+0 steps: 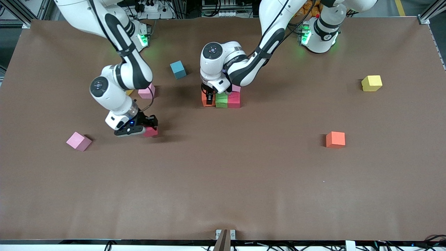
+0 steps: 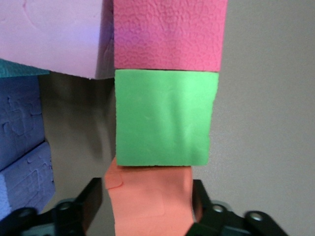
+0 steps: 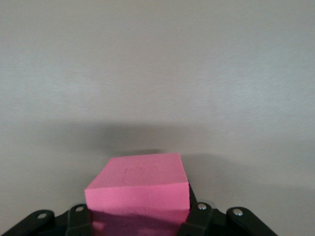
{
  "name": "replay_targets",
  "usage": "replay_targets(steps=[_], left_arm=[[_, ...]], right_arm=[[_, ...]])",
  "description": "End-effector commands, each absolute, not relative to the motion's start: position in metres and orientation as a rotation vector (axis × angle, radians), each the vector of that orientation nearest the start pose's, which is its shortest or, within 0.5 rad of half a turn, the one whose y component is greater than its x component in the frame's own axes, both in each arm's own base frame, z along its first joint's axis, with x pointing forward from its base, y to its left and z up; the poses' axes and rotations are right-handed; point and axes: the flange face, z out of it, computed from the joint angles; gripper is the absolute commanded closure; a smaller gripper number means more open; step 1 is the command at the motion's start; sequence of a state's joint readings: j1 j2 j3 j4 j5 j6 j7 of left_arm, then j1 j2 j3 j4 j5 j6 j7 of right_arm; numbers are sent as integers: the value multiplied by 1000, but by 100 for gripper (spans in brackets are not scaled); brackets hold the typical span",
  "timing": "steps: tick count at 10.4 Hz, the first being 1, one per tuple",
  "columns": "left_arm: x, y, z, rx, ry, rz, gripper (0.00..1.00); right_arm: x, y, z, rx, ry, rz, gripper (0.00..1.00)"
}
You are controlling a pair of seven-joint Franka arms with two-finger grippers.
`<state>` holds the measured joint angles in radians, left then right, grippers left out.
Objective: Form number 2 with 11 blocks
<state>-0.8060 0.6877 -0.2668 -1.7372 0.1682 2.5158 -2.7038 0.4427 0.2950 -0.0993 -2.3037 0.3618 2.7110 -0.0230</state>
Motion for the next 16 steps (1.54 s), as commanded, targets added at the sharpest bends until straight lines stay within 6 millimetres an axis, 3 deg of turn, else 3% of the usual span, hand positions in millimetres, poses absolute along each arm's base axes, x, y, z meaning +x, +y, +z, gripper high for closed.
replay_targets(steps=[1,3,5,7,10,12,16], left_arm=[[341,-589,206,-2330,-2276,140,0],[343,-589,212,-2361,-2255,136,0],[340,-593,234,-2415,-2237,142,0],[336,-593,267,-2460,-2222,128,0],[329,-571,311,-2533,-2063,57,0],[347,-540,337,-2639,-1929,4,0],[421,-477,391,-2867,-1600,-70,0]], right_arm=[[513,205,234,-2971,66,-82,94],[511,229,232,-2965,136,-73,94],[511,249,233,-2958,203,-51,94],[513,252,233,-2960,216,-37,94],[514,251,232,-2961,221,-38,94],[513,254,232,-2959,238,-35,94],[501,322,232,-2974,286,-56,94]])
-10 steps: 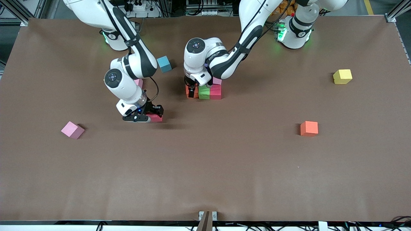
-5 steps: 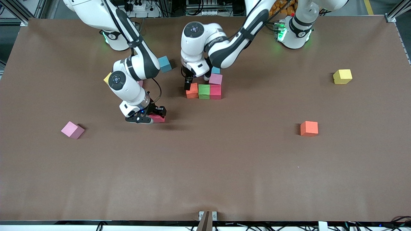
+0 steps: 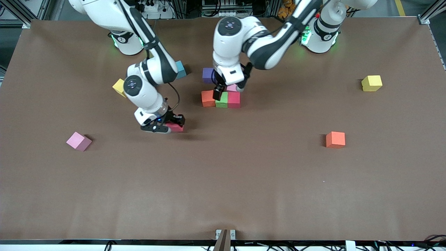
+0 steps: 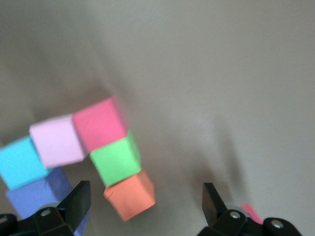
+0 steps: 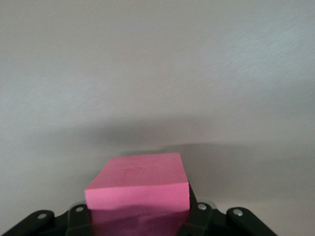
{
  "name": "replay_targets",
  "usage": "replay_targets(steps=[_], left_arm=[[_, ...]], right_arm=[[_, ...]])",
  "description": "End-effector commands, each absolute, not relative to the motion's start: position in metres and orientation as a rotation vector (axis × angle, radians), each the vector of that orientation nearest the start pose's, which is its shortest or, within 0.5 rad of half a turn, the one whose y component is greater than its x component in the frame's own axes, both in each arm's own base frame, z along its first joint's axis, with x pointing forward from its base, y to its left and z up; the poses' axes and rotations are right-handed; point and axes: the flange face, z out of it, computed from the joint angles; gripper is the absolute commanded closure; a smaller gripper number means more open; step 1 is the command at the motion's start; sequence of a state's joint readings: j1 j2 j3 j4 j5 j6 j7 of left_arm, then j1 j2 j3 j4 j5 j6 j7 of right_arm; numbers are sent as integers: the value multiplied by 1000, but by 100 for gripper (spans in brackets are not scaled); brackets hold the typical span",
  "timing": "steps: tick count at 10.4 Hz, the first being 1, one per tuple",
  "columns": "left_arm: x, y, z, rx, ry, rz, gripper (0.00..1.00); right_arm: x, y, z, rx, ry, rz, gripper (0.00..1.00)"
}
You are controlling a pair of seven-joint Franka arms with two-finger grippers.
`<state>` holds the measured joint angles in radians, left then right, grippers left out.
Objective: Form number 2 with 11 blocks
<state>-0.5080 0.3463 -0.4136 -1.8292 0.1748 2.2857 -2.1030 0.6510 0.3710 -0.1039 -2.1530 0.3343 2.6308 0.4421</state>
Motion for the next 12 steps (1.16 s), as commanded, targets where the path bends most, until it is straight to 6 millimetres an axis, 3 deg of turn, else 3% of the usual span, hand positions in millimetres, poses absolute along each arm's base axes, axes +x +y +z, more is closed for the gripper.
replay_targets(steps=[1,3,5,7,9,12], left_arm=[[439,-463,395,-2914,-1522,-89,0],[471,-429,401,-2981,-1329,-120,0],[508,-373,411,-3010,-1166,-113,0],[530,-323,417,-3049,-940,-83,0],[553,-269,415,-3057,-762,-49,0],[584,-168,393,-3077,-463,0,0]], right_arm=[[497,335,230,-2986,315,-67,94],[488,358,225,-3023,349,-113,95],[478,373,219,-3047,366,-142,95],[471,387,214,-3041,418,-139,96],[464,398,206,-3052,384,-143,96],[458,410,196,-3067,330,-146,96]])
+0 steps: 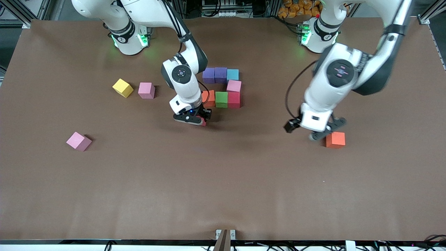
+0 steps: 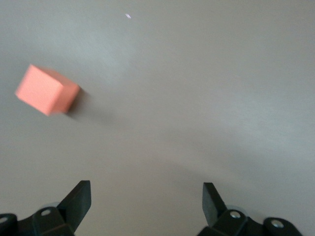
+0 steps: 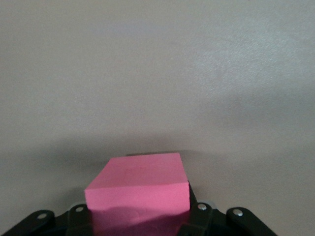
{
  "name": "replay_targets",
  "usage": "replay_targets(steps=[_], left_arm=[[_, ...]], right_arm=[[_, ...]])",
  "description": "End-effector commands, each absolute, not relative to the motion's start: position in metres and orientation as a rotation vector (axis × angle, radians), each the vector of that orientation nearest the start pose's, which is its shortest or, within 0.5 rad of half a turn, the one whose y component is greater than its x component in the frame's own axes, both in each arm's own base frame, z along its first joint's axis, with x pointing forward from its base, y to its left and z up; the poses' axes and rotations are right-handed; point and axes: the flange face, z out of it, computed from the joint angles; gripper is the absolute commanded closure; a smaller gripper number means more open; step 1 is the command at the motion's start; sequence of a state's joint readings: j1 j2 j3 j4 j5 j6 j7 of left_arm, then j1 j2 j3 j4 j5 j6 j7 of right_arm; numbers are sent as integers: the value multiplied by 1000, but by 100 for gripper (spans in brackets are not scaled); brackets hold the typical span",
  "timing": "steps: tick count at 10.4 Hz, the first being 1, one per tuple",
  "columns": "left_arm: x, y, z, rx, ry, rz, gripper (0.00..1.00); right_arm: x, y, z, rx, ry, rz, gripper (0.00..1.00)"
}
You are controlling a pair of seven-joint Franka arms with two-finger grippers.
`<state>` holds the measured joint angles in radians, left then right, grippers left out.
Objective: Form number 2 with 11 blocks
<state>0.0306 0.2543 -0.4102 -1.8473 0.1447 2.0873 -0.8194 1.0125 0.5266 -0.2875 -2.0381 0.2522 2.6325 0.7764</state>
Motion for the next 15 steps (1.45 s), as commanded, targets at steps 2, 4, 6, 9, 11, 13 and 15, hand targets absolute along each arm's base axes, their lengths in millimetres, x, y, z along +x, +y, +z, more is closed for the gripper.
replay_targets(steps=[2,4,6,9,11,13,15], left_arm=[[586,-136,368,-3079,-334,40,0],[592,-109,340,-3091,-230,54,0],[587,-77,310,-3096,-99,48,0],[581,-39,256,-3104,-5,36,0],[583,-26,242,-3103,41,37,0],[583,-19,234,-3099,57,55,0],[585,-17,224,-3096,73,63,0]], right_arm=[[454,413,192,-3077,290,-142,97],[448,417,187,-3080,251,-121,97],[441,423,182,-3077,227,-91,98],[433,426,178,-3082,211,-74,98],[425,429,175,-3084,190,-54,98],[422,428,173,-3090,191,-46,98],[419,425,171,-3098,184,-38,98]])
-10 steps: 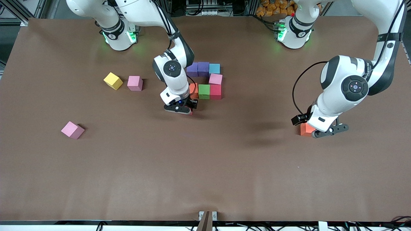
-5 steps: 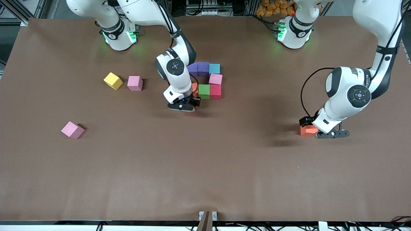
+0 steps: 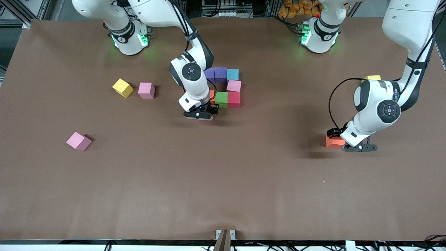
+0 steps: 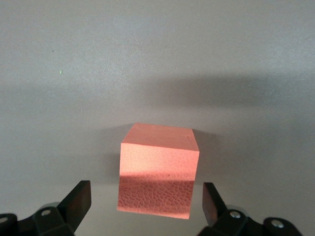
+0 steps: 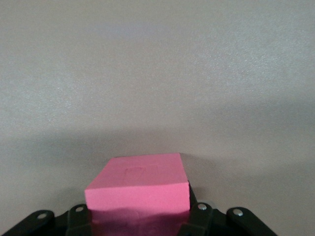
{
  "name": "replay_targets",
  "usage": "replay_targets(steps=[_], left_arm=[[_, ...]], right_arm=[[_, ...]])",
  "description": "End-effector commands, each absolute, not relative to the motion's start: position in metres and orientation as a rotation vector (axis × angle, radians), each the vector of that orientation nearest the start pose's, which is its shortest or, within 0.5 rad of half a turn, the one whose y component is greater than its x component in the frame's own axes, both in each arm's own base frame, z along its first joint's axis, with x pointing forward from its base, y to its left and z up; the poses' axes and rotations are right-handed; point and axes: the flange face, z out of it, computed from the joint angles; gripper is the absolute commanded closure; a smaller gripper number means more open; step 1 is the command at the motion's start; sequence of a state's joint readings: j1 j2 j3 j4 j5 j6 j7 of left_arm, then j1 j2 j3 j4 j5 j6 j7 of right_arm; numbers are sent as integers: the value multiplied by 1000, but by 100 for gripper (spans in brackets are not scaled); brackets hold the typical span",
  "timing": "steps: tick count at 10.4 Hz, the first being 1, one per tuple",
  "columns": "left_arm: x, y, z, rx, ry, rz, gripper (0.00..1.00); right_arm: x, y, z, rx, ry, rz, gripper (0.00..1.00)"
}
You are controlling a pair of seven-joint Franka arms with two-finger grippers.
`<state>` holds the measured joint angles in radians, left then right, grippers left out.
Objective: Form number 2 with 11 blocks
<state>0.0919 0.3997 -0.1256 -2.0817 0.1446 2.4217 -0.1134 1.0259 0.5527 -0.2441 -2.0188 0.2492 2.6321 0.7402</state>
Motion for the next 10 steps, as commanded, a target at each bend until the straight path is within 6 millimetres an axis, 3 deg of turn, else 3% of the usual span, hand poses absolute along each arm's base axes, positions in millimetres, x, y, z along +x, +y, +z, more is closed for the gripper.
replay_targets(steps=[1,4,6,7,8,9,10], left_arm=[[585,-18,217,-3100,82,56,0],[586,-17,207,-3103,114,55,2],[587,-18,204,-3098,140,57,35],[588,-18,204,-3096,155,57,63],[593,-18,209,-3096,159,36,81],[596,-21,215,-3096,164,16,90],[605,-24,226,-3095,155,-24,91]], right_arm=[[417,423,169,-3105,165,-32,98],[413,421,167,-3112,150,-22,98],[410,420,165,-3120,149,-11,98],[408,421,164,-3121,147,-8,98],[408,421,164,-3121,147,-8,98],[403,424,162,-3121,140,2,98],[401,422,160,-3124,142,7,98]])
